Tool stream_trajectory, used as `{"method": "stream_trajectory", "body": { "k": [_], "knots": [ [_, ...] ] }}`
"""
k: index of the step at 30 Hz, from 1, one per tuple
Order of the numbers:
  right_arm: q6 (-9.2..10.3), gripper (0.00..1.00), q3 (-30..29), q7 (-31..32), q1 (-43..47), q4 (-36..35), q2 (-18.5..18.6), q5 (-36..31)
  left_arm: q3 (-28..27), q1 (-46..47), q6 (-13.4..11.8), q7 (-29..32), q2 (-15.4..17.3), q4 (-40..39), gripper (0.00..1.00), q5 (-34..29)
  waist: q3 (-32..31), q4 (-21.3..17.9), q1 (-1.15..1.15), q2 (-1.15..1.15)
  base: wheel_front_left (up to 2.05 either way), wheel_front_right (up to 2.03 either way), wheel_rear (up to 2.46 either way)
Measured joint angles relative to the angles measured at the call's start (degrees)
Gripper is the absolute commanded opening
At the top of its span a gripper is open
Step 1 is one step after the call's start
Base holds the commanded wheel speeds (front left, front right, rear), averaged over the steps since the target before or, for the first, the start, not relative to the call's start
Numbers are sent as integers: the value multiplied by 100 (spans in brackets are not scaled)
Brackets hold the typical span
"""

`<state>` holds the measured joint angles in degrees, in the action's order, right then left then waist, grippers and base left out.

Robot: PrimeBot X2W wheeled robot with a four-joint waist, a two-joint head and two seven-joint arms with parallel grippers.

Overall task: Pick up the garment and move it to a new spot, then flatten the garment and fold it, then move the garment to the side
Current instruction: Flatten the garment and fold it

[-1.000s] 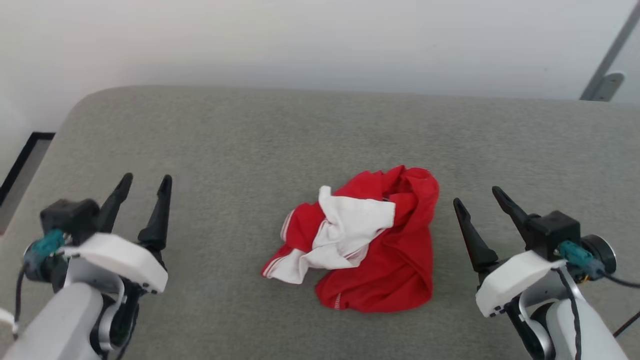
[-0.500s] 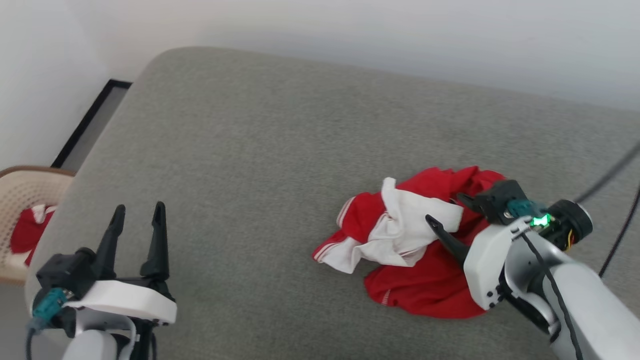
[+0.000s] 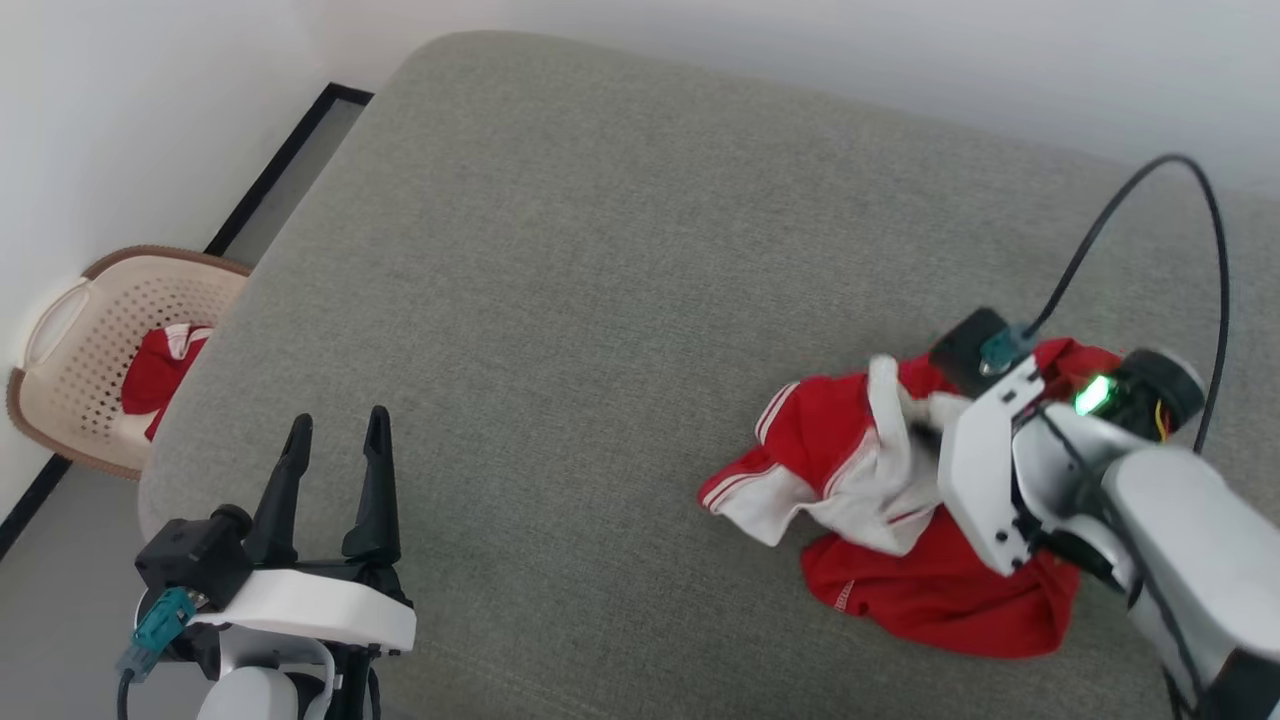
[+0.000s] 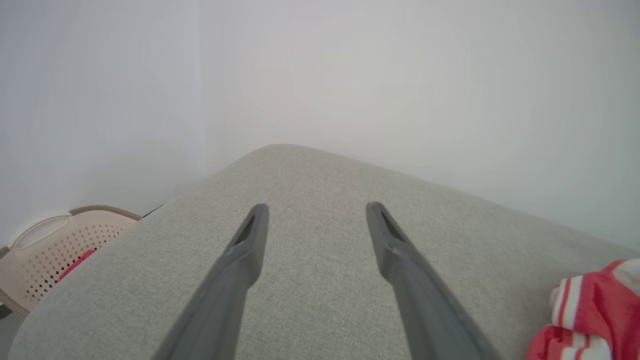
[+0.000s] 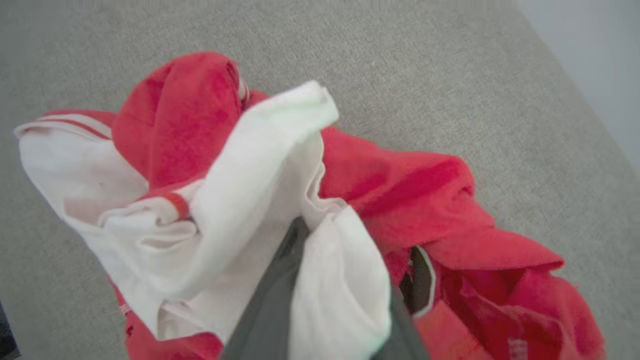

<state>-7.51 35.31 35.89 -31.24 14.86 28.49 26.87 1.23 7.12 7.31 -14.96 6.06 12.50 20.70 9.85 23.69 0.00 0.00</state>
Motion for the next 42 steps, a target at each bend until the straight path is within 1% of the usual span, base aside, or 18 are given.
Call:
{"method": "stream_trajectory", "body": {
  "k": [4,9,11,14,15,19,24,26,29,35,37,38,39,42],
  "knots": [
    [0,0,-53,-15,-303,-47,45,304,-27,-44,0,0,-33,-45,100,36,-4,40,0,0,0,0,0],
    [0,0,-722,-164,-442,-116,127,381,-91,-175,0,0,-33,-65,100,42,-118,-19,0,0,0,0,0],
    [1,0,-1126,-214,-437,-74,145,402,-118,-210,0,0,-35,-90,100,43,-164,-61,0,0,0,0,0],
    [1,0,-1702,-312,-401,15,234,261,-121,-274,1,0,-35,-118,100,42,-226,-141,0,0,0,0,0],
    [1,0,-1702,-312,-401,15,234,261,-121,-274,1,0,-35,-118,100,42,-226,-141,0,0,0,0,0],
    [0,0,-2621,-325,-157,283,254,-24,-107,-311,0,0,-32,-122,100,40,-310,-239,0,0,0,0,0],
    [0,0,-3766,-132,353,577,189,-434,-80,-388,0,0,0,-116,100,35,-412,-351,0,0,0,0,0],
    [1,0,-4303,-32,565,739,116,-620,-75,-394,1,0,24,-110,100,35,-442,-395,0,0,0,0,0],
    [1,0,-4855,102,890,889,-78,-922,-71,-400,1,0,63,-101,100,35,-468,-449,0,0,0,0,0],
    [1,0,-5535,183,1152,1176,-597,-1268,-86,-402,1,0,105,-92,100,43,-441,-554,0,0,0,0,0],
    [1,45,-5647,200,1156,1241,-750,-1395,-90,-400,1,0,113,-91,100,45,-419,-593,0,0,0,0,0],
    [1,91,-5689,203,1134,1269,-812,-1467,-82,-398,0,0,127,-85,100,51,-407,-616,0,0,0,0,0],
    [1,100,-5670,219,1107,1272,-850,-1538,-73,-391,1,0,147,-73,100,55,-395,-641,0,0,0,0,0],
    [1,100,-5631,252,933,1209,-915,-1578,-33,-320,1,0,214,-47,100,101,-360,-720,0,0,0,0,0]
  ]
}}
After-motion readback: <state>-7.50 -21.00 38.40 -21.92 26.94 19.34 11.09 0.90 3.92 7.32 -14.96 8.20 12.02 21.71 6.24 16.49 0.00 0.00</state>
